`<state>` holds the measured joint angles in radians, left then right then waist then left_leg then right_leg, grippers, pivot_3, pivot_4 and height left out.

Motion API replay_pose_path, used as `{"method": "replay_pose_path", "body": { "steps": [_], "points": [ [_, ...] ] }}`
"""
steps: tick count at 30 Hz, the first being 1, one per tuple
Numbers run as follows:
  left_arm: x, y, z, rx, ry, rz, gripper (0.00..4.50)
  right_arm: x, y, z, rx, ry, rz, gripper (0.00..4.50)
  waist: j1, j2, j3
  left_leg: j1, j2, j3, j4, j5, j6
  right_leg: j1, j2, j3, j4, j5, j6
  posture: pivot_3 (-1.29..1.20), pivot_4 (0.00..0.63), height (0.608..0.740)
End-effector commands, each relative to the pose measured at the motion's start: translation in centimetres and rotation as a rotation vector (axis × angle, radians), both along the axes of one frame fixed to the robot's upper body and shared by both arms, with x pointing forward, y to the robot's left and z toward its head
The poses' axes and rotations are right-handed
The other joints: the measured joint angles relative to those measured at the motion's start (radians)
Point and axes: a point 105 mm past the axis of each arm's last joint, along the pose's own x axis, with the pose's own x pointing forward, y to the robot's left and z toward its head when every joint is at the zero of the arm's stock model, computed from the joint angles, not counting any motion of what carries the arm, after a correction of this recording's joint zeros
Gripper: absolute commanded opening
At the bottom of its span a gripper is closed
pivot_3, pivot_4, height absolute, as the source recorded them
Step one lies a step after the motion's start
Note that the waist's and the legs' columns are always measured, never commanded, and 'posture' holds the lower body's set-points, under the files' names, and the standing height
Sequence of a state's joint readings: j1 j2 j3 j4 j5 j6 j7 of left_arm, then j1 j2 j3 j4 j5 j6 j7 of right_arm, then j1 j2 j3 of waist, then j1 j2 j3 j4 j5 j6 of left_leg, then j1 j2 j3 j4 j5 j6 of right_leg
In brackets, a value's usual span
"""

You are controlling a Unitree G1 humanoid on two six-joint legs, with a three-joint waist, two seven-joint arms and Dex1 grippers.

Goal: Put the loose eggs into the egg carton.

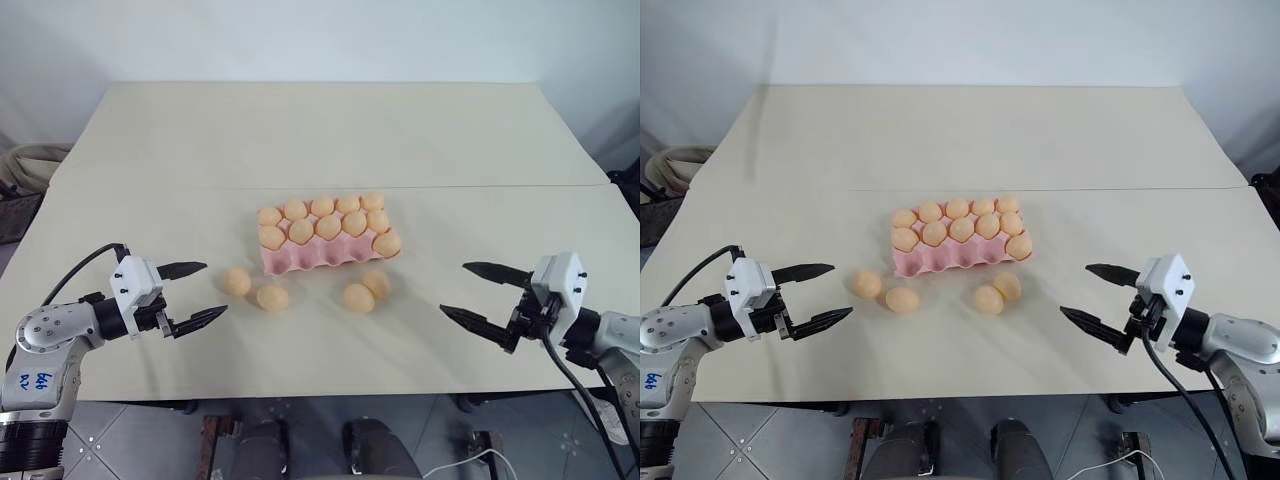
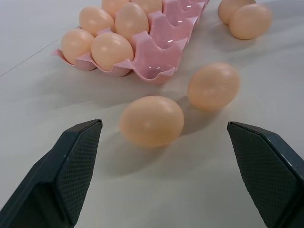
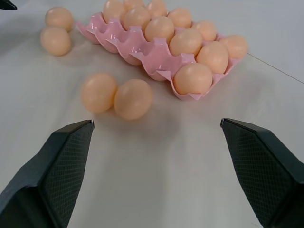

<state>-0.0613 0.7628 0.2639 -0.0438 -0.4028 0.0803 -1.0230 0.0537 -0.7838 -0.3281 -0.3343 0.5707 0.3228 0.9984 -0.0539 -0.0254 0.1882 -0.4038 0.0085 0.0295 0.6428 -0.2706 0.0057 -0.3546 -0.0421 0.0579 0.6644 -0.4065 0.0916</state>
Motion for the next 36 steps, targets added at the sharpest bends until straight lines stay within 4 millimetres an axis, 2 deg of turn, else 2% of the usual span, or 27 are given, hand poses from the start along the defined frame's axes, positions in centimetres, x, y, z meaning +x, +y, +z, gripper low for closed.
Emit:
{"method": "replay_pose_path", "body": {
  "steps": [1,9,14,19,24,27,32,36],
  "points": [
    [-0.3,-0.2,0.8,0.003,-0.050,-0.003,4.49,-0.2,0.8,0.8,0.001,-0.053,0.042,4.50,0.000,0.000,0.000,0.000,0.000,0.000,0.001,0.000,0.000,0.000,0.000,0.000,0.000,0.000,0.000,0.00,0.150,0.740],
    [-0.4,0.3,0.9,-0.032,-0.032,0.041,4.49,-0.7,2.6,1.1,0.028,-0.116,0.156,4.50,-0.001,0.000,0.000,0.000,0.000,-0.002,0.003,0.000,0.000,0.002,0.000,-0.001,0.001,0.000,0.000,0.00,0.150,0.740],
    [-0.9,2.2,-0.2,-0.098,0.076,0.137,4.49,-2.3,5.2,2.9,0.132,-0.228,0.317,4.50,-0.002,0.000,0.000,0.000,0.000,-0.002,0.003,0.000,0.000,0.002,0.000,-0.002,0.000,0.000,0.000,0.00,0.150,0.740],
    [-1.5,2.0,-0.8,-0.080,0.101,0.134,4.49,-2.6,5.3,1.9,0.108,-0.192,0.349,4.50,0.003,0.000,0.000,0.000,0.000,-0.003,0.004,-0.001,0.000,0.004,0.000,-0.003,-0.001,0.000,0.000,0.00,0.150,0.740],
    [-1.4,1.6,-0.5,-0.066,0.093,0.110,4.49,-2.4,4.8,1.6,0.090,-0.182,0.332,4.50,0.004,0.000,0.000,0.003,0.000,-0.005,0.004,-0.001,0.001,0.007,-0.001,-0.004,-0.002,0.001,-0.001,0.00,0.150,0.740],
    [-1.3,0.8,-0.3,-0.056,0.085,0.074,4.49,-1.9,4.9,0.2,0.015,-0.100,0.298,4.50,0.004,0.000,0.000,0.003,0.000,-0.006,0.003,-0.001,0.000,0.008,-0.001,-0.005,-0.003,0.001,-0.001,0.00,0.150,0.740],
    [-1.8,-1.4,0.8,-0.055,0.066,-0.053,4.49,0.6,5.2,-0.3,0.066,0.070,0.073,4.50,-0.001,0.000,0.000,0.003,0.000,-0.006,0.003,-0.001,0.000,0.008,-0.001,-0.005,-0.003,0.001,-0.001,0.00,0.150,0.740],
    [-2.6,-2.7,1.3,-0.043,0.065,-0.150,4.49,2.1,6.1,-0.2,0.080,0.145,-0.025,4.50,-0.003,0.000,0.000,0.003,0.000,-0.006,0.002,-0.001,0.000,0.007,-0.001,-0.005,-0.003,0.001,-0.001,0.00,0.150,0.740]
  ]
}}
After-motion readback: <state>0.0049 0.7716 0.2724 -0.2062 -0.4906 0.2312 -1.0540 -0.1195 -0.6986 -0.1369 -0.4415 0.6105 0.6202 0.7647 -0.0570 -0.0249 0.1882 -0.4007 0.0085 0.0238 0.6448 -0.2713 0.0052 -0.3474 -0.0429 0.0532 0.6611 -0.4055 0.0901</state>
